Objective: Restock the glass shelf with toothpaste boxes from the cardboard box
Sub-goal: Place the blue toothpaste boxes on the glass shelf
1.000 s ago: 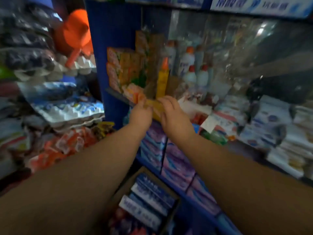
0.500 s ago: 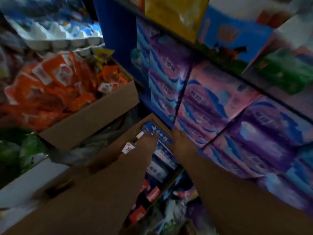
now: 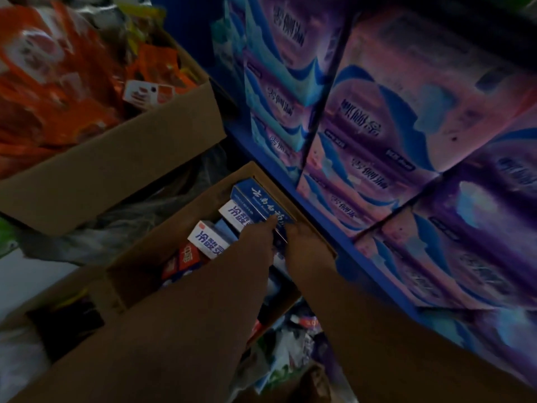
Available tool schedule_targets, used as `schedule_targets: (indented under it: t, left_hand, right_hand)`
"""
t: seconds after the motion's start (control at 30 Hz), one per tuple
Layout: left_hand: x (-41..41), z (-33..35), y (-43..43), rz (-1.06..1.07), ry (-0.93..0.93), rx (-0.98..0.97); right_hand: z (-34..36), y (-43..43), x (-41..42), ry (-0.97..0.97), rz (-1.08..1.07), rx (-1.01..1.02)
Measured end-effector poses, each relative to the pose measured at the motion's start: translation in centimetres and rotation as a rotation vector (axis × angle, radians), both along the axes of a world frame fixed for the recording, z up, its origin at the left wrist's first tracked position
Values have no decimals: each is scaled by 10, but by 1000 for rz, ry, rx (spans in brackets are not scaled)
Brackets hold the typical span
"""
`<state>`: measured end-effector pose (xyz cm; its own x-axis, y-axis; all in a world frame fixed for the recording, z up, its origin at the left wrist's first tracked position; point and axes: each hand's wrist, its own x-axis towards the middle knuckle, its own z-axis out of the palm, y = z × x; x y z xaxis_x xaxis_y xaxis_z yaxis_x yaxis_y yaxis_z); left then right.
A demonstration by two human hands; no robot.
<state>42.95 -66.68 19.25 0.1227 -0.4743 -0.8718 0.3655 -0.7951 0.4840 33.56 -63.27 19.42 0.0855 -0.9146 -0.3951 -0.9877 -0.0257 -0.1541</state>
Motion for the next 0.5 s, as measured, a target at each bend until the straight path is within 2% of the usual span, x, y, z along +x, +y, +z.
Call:
schedule_targets:
  t: [0.13, 0.27, 0.37, 0.5]
  left_hand:
    - [7, 6, -2, -4, 12, -9]
    - [29, 23, 13, -7, 82, -63]
    - [50, 56, 19, -32, 162, -150]
    - [71, 125, 9, -52, 193, -309]
  right_hand:
    - [5, 2, -5, -132, 25, 2]
    - [35, 9, -1, -232, -80, -41]
    - [70, 9, 12, -239, -104, -7]
    - [147, 7, 25, -379, -214, -48]
